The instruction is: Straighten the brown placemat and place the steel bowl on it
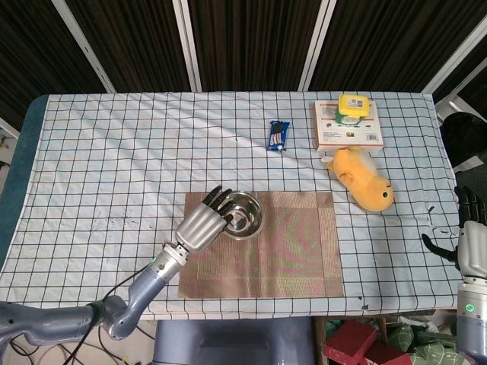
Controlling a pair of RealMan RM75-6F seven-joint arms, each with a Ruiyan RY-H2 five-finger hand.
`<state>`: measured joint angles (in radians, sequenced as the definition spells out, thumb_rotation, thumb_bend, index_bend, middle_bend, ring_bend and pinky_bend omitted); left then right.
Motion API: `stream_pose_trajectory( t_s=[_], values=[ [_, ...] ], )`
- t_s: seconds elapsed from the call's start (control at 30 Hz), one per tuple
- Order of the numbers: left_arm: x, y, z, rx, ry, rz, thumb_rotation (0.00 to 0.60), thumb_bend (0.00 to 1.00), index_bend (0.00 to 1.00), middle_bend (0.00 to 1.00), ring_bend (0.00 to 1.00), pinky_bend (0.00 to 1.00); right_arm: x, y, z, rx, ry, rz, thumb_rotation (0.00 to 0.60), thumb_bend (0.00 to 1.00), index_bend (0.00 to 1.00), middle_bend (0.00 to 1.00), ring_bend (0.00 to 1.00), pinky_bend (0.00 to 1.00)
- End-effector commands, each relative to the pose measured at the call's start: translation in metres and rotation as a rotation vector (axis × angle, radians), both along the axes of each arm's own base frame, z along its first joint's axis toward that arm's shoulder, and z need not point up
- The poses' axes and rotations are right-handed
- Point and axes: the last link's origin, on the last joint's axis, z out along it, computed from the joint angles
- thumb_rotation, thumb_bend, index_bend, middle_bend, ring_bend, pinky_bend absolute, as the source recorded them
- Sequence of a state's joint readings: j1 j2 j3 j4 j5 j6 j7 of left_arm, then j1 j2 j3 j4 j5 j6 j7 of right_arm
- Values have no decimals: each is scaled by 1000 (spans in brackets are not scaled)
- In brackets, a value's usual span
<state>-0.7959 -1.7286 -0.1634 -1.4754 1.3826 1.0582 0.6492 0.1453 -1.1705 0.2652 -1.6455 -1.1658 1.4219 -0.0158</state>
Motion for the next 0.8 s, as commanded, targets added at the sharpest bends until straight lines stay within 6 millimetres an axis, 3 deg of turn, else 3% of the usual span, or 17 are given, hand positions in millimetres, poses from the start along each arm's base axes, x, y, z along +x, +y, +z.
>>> stream_pose_trajectory(
  t_s=[0.03, 0.13, 0.33, 0.4, 0.5, 0.6, 0.8],
  values=[
    [6, -6, -17, -35, 22, -26, 600, 452, 625, 255, 70, 111, 0, 0, 0, 0, -2, -1, 600, 156, 0, 0, 0, 164],
    [5, -11, -25, -50, 35, -33, 600, 422, 591, 247, 69, 111, 0, 0, 0, 1, -2, 0, 600, 156, 0, 0, 0, 165],
    [-1, -18, -32, -68, 66, -35, 600, 203, 491, 209, 69, 110, 0, 0, 0, -1, -8, 1, 600, 156, 0, 0, 0, 165],
    [-5, -19, -32, -70, 77, -32, 600, 95, 431, 182, 67, 108, 0, 0, 1, -1, -9, 1, 600, 155, 0, 0, 0, 165],
    [-11, -18, -29, -70, 92, -10, 600, 11, 294, 138, 60, 92, 0, 0, 0, 1, -12, 1, 600, 156, 0, 0, 0, 165],
    [-15, -18, -21, -61, 88, 9, 600, 0, 176, 110, 44, 63, 0, 0, 0, 4, -10, 1, 600, 156, 0, 0, 0, 165],
    [-26, -18, 13, 4, 17, 88, 600, 0, 144, 90, 37, 49, 1, 1, -1, 7, -3, 3, 600, 155, 0, 0, 0, 164]
  ],
)
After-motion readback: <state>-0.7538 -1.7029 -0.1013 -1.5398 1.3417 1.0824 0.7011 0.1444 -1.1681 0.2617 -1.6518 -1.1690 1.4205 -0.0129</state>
